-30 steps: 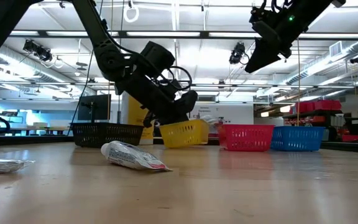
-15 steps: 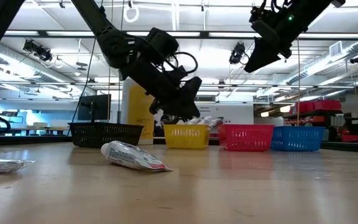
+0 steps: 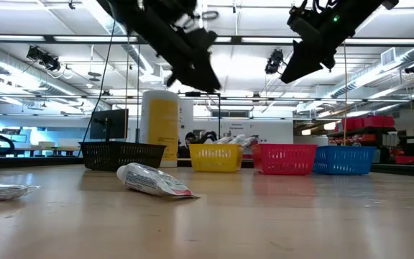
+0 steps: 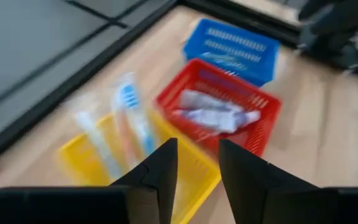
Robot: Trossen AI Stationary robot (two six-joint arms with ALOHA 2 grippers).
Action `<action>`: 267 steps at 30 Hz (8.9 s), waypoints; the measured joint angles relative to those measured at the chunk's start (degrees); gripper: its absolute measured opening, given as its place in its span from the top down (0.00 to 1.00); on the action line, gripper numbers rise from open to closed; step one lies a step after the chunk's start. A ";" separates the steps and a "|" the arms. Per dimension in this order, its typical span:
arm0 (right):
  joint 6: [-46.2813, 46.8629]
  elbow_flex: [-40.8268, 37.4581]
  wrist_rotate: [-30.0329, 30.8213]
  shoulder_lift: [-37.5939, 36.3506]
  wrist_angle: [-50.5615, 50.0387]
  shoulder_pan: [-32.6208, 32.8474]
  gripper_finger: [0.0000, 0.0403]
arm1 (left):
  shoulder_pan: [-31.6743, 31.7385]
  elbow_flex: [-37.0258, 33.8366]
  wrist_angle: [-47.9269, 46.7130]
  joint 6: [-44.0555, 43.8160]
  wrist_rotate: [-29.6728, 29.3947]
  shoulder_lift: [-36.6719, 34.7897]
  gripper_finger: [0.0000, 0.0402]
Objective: Pick & Place Travel size toiletries
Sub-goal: Put the white toothpaste into the red bin, then put the silver nail cutter into the blue bin
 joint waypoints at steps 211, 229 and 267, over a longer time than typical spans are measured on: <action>1.97 18.24 -8.04 35.54 9.35 19.24 0.60 | -51.45 -16.12 -3.25 -36.04 4.04 6.72 0.56; -2.08 18.23 -4.50 35.54 9.32 20.39 0.60 | -43.14 -4.44 -26.66 -31.23 19.83 6.29 0.66; -15.72 11.69 -19.67 38.27 33.39 20.35 0.46 | -44.33 -4.77 -28.93 -31.41 -12.26 10.55 0.84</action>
